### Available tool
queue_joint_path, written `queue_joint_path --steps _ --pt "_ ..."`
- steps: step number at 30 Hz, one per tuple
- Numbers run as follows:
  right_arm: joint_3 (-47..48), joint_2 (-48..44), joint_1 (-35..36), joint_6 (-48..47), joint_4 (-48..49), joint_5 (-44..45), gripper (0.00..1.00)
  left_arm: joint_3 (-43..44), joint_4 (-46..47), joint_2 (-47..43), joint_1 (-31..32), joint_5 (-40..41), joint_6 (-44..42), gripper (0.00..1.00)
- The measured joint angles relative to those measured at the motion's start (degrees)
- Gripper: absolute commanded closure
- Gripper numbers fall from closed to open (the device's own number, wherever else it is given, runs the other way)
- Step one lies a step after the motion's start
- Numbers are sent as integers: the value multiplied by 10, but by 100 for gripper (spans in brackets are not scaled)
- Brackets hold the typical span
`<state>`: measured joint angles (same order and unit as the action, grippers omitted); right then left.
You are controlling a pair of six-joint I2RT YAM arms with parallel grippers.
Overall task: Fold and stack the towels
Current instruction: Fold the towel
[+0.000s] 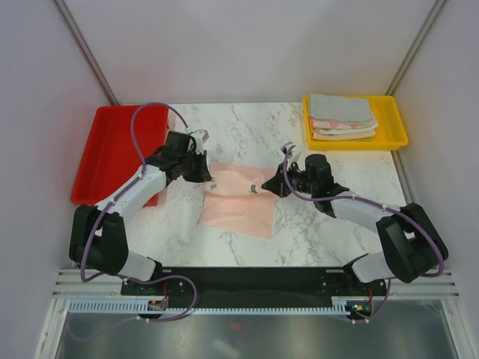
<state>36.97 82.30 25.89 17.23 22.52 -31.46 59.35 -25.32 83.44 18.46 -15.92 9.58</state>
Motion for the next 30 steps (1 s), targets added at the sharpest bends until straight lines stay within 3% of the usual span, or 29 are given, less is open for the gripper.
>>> queue_joint_path --steps 17,19,22,25,27,30 --pt "-112 -57 36 29 30 18 100 -35 -54 -4 57 64 25 96" --pt "-123 -57 40 37 42 18 94 -36 -61 -2 61 71 26 94" --pt "-135 -55 45 46 53 19 84 -36 -67 4 68 82 28 81" --pt "-143 -54 48 54 59 20 73 -36 -82 8 75 90 33 76" --pt "-146 -54 49 56 60 21 64 -36 -93 7 77 101 37 63" --pt "-149 -61 50 60 48 24 64 -35 -114 1 78 123 48 57"
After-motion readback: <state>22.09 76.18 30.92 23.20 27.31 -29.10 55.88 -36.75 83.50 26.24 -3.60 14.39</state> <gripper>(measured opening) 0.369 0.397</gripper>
